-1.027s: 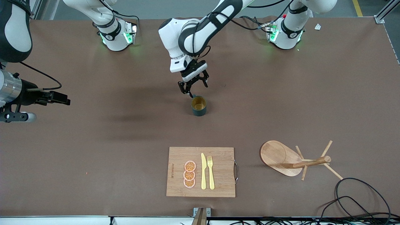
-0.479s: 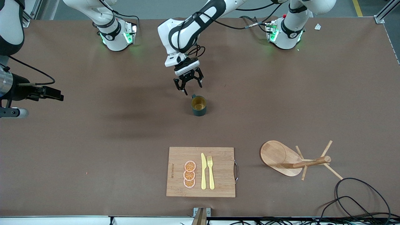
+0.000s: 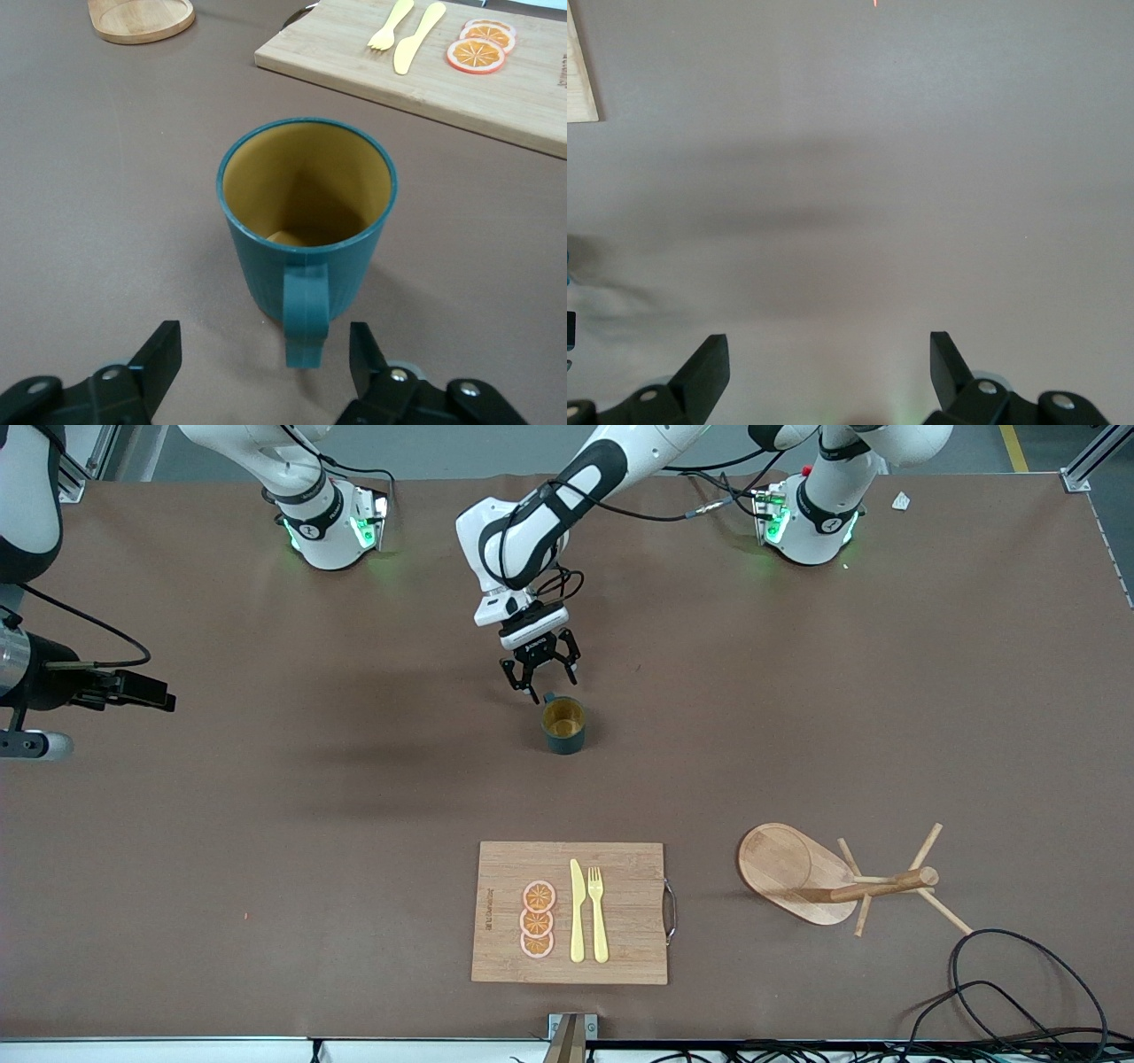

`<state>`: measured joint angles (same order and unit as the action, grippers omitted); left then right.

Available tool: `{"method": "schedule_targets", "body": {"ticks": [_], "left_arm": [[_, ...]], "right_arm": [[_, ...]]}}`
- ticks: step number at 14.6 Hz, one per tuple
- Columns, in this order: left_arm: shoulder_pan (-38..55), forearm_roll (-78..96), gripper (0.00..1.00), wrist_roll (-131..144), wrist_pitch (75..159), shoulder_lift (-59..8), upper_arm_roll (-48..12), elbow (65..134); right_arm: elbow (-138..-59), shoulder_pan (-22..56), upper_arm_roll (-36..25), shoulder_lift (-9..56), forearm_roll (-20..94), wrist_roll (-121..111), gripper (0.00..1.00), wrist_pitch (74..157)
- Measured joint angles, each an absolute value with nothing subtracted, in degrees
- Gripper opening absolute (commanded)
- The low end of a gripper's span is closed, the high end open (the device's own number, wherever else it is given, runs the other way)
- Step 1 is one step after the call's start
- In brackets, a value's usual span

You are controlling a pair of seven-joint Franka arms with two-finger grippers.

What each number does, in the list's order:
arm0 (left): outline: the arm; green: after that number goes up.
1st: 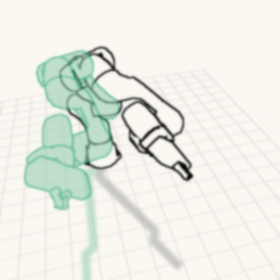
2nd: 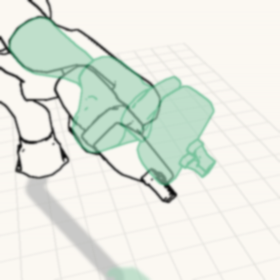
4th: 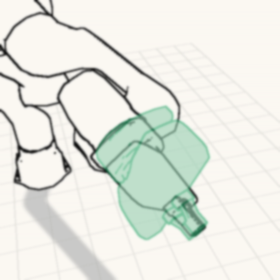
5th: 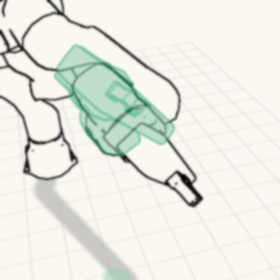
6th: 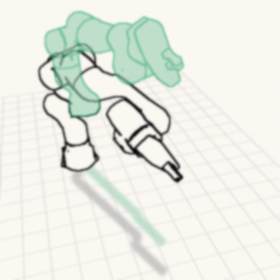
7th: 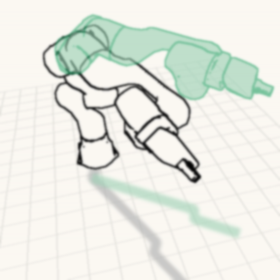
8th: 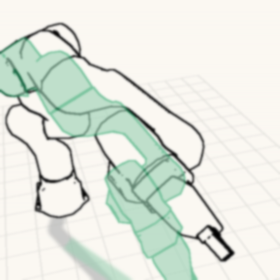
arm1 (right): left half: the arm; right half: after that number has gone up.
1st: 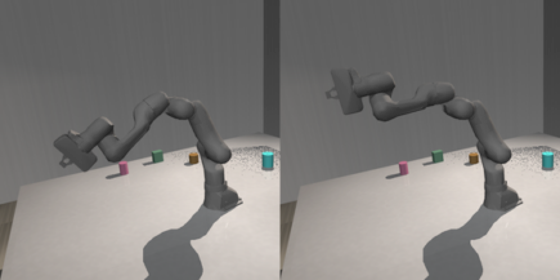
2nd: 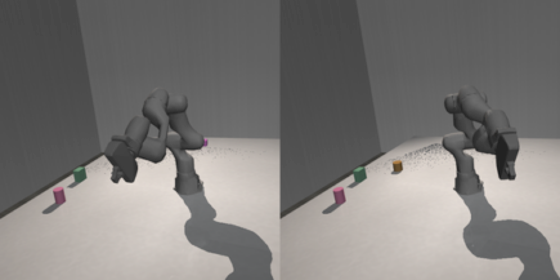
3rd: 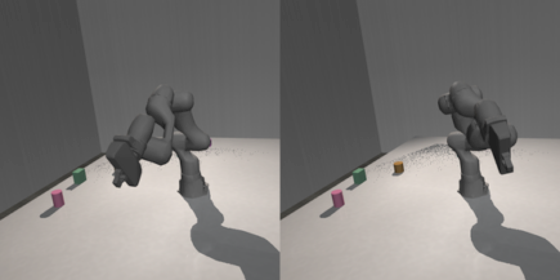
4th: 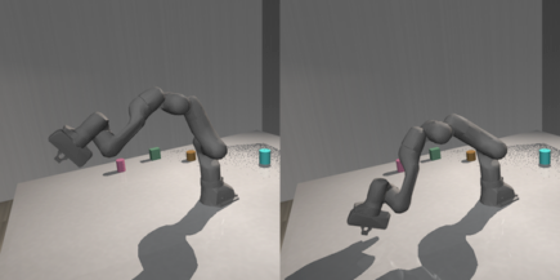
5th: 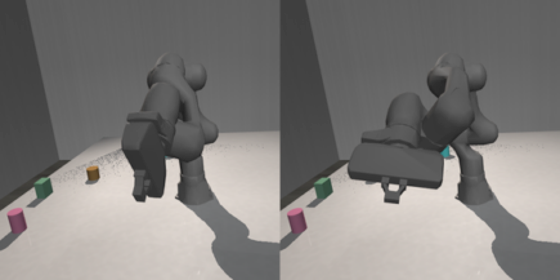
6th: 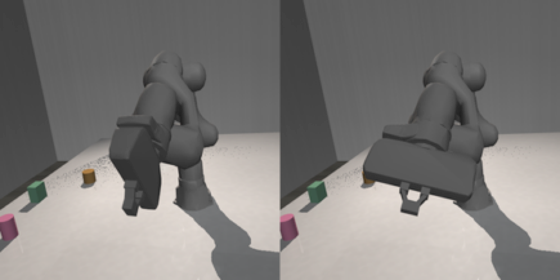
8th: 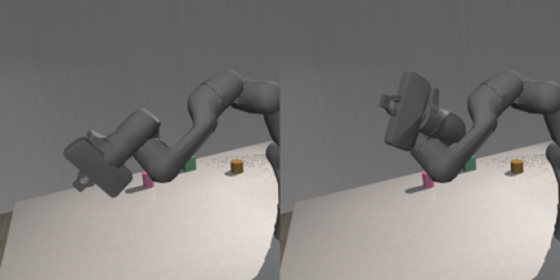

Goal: Pass cup and hang on rack
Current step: 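Lower the left gripper over the mug while the right gripper withdraws, then grasp the mug handle with the left gripper and lift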

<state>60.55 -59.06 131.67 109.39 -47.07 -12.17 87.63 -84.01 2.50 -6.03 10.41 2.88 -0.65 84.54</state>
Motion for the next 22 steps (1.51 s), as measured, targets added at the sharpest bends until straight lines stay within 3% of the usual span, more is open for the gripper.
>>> {"method": "schedule_targets", "body": {"ticks": [2, 5, 8, 16, 22], "left_arm": [[60.5, -59.2, 0.54, 131.7, 109.4, -47.4, -12.1, 87.6], [60.5, -59.4, 0.18, 131.7, 109.8, -48.2, -12.1, 87.5], [60.5, -59.4, 0.04, 131.7, 110.0, -48.4, -12.1, 86.9], [57.5, -54.2, 0.00, 130.9, 110.0, -47.0, -11.8, 79.3], [50.9, -39.5, 0.00, 125.1, 110.0, -40.0, -11.8, 75.4]], "right_arm": [[-84.0, 2.0, -6.0, 10.4, 2.9, -0.7, 1.00, 84.6], [-83.9, 1.9, -6.0, 10.4, 2.9, -0.6, 1.00, 84.7], [-82.6, 1.9, -6.0, 10.4, 2.9, -0.6, 1.00, 85.0], [-79.7, 2.0, -5.6, 10.5, 3.0, -0.6, 1.00, 84.2], [-79.6, 2.0, -5.4, 10.6, 3.0, 0.8, 1.00, 81.5]]}}
